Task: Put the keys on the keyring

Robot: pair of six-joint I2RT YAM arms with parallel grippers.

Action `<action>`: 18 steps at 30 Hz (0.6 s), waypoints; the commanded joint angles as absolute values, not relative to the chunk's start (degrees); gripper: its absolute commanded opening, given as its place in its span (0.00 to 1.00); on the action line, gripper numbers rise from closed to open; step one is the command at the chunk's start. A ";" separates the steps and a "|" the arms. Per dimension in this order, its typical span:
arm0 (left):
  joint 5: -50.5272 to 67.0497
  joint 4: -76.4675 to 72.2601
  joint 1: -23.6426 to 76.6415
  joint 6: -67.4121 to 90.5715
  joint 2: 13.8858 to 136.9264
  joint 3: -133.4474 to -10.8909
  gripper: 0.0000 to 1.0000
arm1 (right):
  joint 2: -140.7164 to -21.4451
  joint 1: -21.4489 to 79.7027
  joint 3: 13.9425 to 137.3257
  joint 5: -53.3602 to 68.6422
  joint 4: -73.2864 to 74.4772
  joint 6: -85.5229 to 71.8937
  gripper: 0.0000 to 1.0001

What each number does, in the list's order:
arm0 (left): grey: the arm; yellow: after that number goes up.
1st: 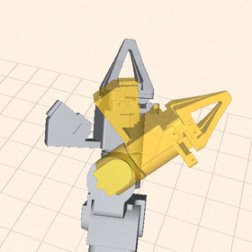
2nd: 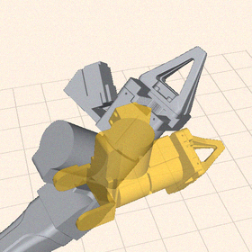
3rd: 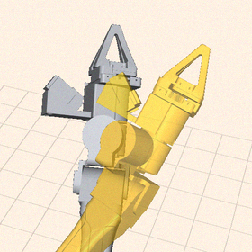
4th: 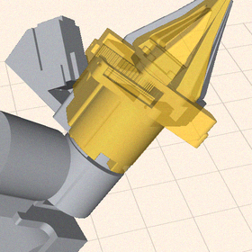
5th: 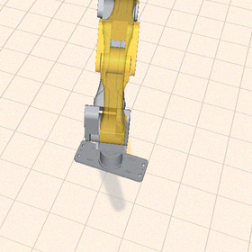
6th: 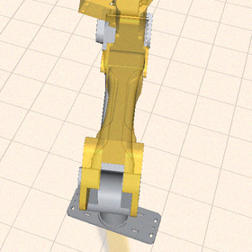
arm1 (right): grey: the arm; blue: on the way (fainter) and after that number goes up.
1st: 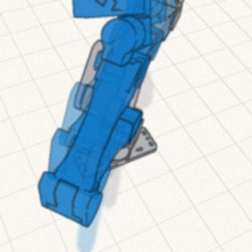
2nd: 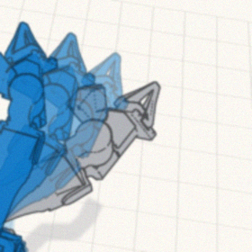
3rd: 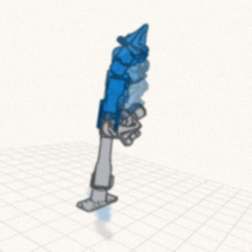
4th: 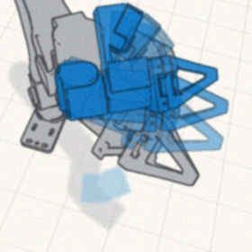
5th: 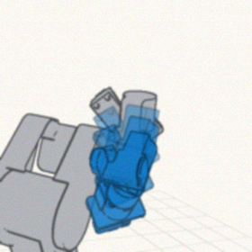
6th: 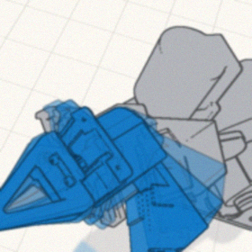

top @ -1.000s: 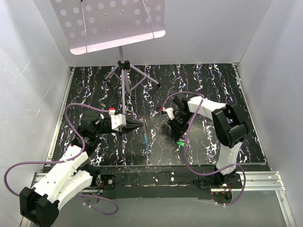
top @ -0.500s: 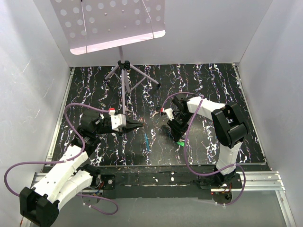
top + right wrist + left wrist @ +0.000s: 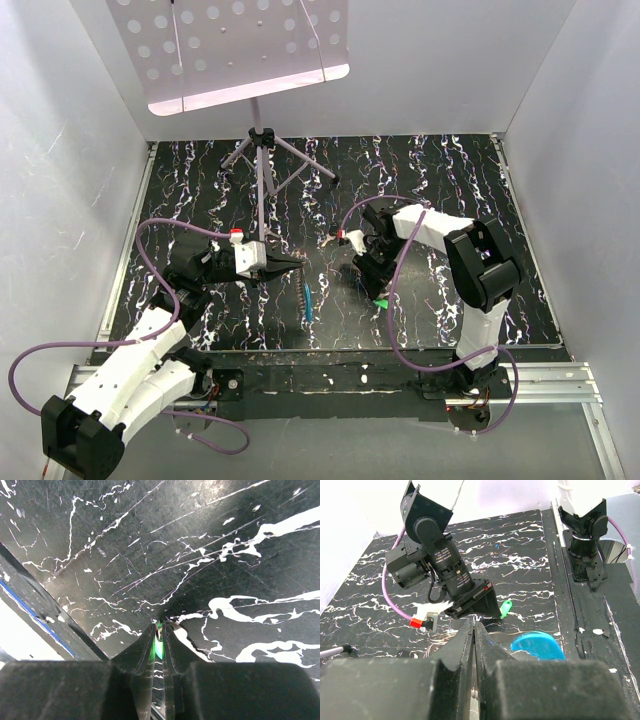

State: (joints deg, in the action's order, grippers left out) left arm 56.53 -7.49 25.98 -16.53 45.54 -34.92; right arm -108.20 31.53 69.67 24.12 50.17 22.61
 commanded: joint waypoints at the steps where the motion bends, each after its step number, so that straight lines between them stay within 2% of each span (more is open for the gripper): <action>1: 56.95 -7.91 25.58 -17.23 44.21 -36.47 0.00 | -108.89 31.90 71.72 24.34 52.03 23.47 0.15; 6: 56.95 -7.82 25.66 -17.40 44.21 -36.48 0.00 | -108.72 32.08 72.33 24.61 52.73 23.91 0.02; 18: 57.57 -10.54 25.66 -15.47 44.38 -36.30 0.00 | -101.35 30.15 78.56 28.29 58.52 26.27 0.01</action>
